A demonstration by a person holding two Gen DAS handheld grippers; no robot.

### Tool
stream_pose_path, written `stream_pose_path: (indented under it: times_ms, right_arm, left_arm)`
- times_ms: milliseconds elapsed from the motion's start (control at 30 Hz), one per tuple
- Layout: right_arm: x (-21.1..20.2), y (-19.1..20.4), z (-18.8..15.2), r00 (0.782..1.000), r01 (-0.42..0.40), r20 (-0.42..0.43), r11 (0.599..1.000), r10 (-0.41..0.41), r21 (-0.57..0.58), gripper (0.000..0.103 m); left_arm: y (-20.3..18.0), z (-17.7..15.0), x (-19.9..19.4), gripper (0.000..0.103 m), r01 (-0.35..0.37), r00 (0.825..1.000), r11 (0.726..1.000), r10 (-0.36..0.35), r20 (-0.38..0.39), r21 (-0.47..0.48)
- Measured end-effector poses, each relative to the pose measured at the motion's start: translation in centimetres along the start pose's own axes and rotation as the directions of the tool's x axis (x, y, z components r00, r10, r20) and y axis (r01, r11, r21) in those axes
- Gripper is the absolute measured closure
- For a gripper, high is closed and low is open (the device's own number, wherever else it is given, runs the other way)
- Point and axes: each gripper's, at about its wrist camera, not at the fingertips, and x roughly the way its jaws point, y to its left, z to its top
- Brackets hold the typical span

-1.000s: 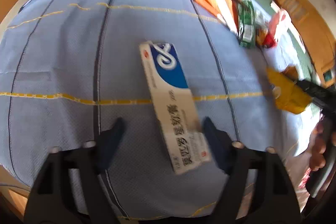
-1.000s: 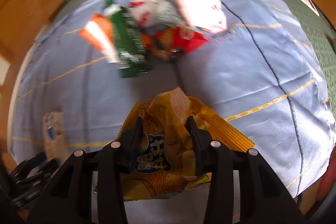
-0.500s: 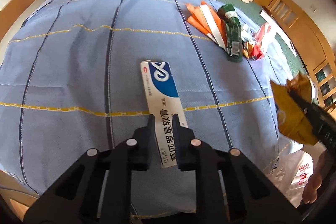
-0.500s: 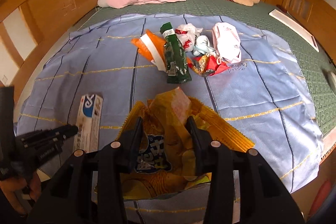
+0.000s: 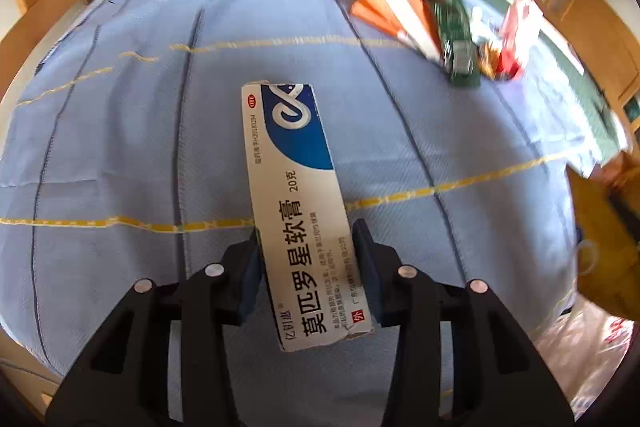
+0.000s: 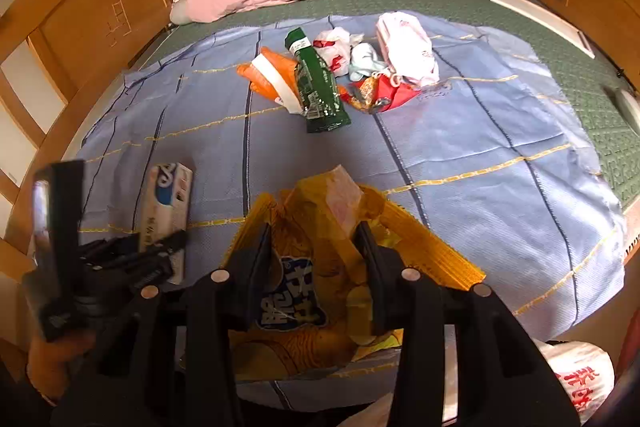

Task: Collect trash
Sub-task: 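Carry the ointment box and yellow chip bag into the trash bag and open both tools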

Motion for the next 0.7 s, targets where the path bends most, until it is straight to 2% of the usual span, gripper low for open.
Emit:
stream_pose_path:
  times_ms: [67, 167, 233, 367, 500, 600, 700]
  right_arm:
    - [-0.7, 0.0, -0.2, 1.0, 0.002, 0.018, 1.0, -0.002, 0.0, 0.06]
    - [-2.0, 0.3, -0.4, 0.998, 0.009, 0.06, 1.0, -0.008, -0.009, 0.06]
    - [-3.0, 0.6, -0.5, 0.996, 0.011, 0.091, 1.0, -0.009, -0.021, 0.06]
    - [-4.9, 1.5, -0.7, 0.987, -0.01, 0.162, 0.998, 0.019, -0.056, 0.06]
    - [-6.5, 2.4, -0.8, 0.975, -0.031, 0.218, 0.996, 0.05, -0.088, 0.06]
    - [-7.5, 3.1, -0.9, 0.966, -0.051, 0.248, 0.992, 0.078, -0.112, 0.06]
    - [-7.9, 3.8, -0.9, 0.965, -0.036, 0.252, 0.99, 0.07, -0.137, 0.06]
  left_arm:
    - [0.1, 0.2, -1.7, 0.06, -0.019, 0.998, 1.0, 0.019, 0.059, -0.004]
    - [0.1, 0.2, -5.4, 0.06, -0.008, 0.985, 1.0, 0.007, 0.174, 0.005]
    - [-0.3, -0.2, -7.9, 0.06, 0.004, 0.968, 1.0, -0.009, 0.249, 0.022]
    - [-1.1, -1.3, -11.5, 0.06, 0.0, 0.936, 0.997, -0.026, 0.352, 0.073]
    - [-1.5, -1.9, -13.3, 0.06, -0.01, 0.911, 0.995, -0.031, 0.412, 0.099]
    - [-1.5, -2.3, -14.0, 0.06, -0.011, 0.905, 0.994, -0.035, 0.424, 0.106]
    - [-1.3, -2.4, -14.4, 0.06, -0.012, 0.904, 0.994, -0.034, 0.426, 0.106]
